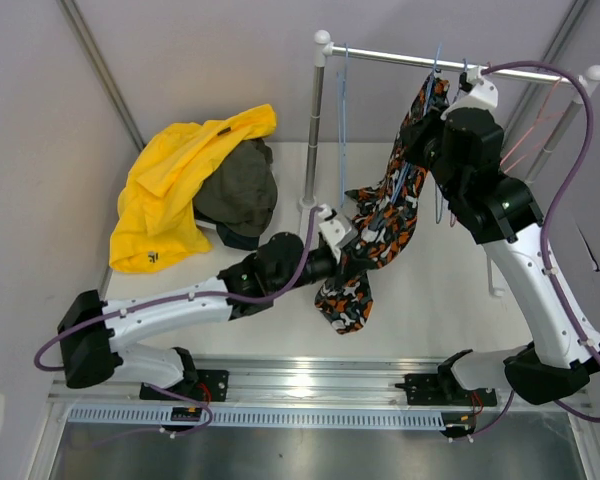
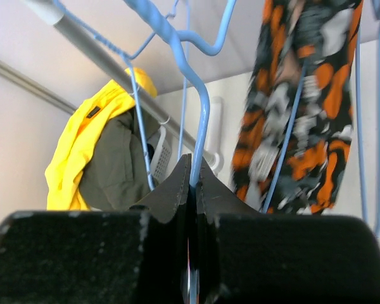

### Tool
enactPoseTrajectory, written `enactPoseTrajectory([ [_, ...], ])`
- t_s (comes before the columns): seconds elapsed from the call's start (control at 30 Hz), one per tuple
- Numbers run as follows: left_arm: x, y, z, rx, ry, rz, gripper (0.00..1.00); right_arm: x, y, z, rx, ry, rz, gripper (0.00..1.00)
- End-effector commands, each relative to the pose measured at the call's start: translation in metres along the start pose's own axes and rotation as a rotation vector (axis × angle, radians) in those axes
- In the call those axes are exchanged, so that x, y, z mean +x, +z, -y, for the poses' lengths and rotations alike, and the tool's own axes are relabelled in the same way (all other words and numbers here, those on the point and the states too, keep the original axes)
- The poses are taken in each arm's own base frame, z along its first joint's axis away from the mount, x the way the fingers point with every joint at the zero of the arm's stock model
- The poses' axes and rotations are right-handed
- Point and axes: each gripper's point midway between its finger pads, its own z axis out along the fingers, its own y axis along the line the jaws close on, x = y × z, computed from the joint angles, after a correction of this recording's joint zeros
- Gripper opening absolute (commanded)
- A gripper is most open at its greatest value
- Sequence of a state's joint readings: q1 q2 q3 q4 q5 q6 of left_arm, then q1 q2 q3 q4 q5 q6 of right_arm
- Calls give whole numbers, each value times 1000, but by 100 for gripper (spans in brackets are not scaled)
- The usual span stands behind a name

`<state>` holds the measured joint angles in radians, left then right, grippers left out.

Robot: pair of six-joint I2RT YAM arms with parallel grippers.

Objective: Remove the shorts from the hanger

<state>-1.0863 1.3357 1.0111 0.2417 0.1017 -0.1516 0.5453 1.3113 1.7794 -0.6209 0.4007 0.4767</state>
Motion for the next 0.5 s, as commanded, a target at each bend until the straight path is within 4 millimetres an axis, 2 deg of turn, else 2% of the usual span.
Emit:
enactPoseTrajectory([
  [0.0, 36, -27, 36, 54, -38, -57, 0, -80, -20, -11, -52, 68, 206, 0],
  [0.07, 47, -39, 43, 45, -59, -61, 0, -92, -19, -6, -41, 64, 226, 0],
  [0.13, 66, -48, 54, 64, -72, -87, 0, -97, -18, -3, -34, 64, 229, 0],
  [0.23, 73, -49, 50, 23, -100, -80, 0, -101, -20, 2, -32, 79, 227, 0],
  [0.27, 75, -47, 42, -23, -100, -84, 0, -100, -21, 1, -43, 84, 218, 0],
  [0.33, 58, -38, 32, -99, -92, -81, 0, -93, -27, 0, -57, 105, 187, 0],
  [0.37, 68, -30, 13, -209, -71, -113, 0, -89, -30, -1, -64, 117, 171, 0],
  [0.4, 46, -21, 3, -263, -55, -88, 0, -77, -31, 0, -69, 135, 128, 0],
  [0.43, 30, -15, -5, -319, -44, -96, 0, -76, -43, -2, -92, 152, 123, 0],
  [0.47, 45, -2, -24, -400, -25, -152, 0, -69, -47, -4, -119, 165, 91, 0],
])
